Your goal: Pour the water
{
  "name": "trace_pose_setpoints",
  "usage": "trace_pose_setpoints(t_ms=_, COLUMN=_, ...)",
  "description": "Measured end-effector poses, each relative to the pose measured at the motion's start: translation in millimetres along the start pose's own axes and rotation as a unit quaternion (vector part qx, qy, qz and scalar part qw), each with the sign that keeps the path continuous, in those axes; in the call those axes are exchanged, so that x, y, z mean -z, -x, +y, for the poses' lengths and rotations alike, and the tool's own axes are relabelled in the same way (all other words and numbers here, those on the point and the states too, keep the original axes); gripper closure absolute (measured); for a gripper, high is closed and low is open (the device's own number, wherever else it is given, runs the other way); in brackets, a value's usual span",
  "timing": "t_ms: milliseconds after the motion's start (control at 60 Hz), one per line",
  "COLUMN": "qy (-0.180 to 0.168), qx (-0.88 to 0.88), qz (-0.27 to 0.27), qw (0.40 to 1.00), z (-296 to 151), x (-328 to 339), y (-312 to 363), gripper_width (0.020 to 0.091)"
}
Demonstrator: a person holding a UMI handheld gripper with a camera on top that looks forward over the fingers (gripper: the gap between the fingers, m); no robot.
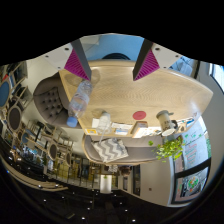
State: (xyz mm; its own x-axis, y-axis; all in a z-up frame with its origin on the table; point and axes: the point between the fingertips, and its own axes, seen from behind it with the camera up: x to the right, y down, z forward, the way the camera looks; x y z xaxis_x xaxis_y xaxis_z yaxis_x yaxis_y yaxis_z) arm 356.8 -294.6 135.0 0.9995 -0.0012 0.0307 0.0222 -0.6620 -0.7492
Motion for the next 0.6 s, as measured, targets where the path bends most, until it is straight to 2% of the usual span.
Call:
trace_pose_setpoints(t_ms=250, qy=-0.044, qx=-0.004, qz=0.012, qw=0.999, z=-10.4, x=-56.8, y=-106.4, gripper_width=0.0252)
trace_pose_setpoints(t_ms=517, qy=-0.078, qx=-0.036, qz=-0.014, qw=0.996, z=-36.8, x=-129.6, y=-127.2, gripper_width=0.0252)
trace_pose_setpoints(t_ms=600, qy=-0.081, qx=-0.038, qz=-0.019, qw=0.996, z=-39.1, x=-149.8, y=-125.2, gripper_width=0.0289)
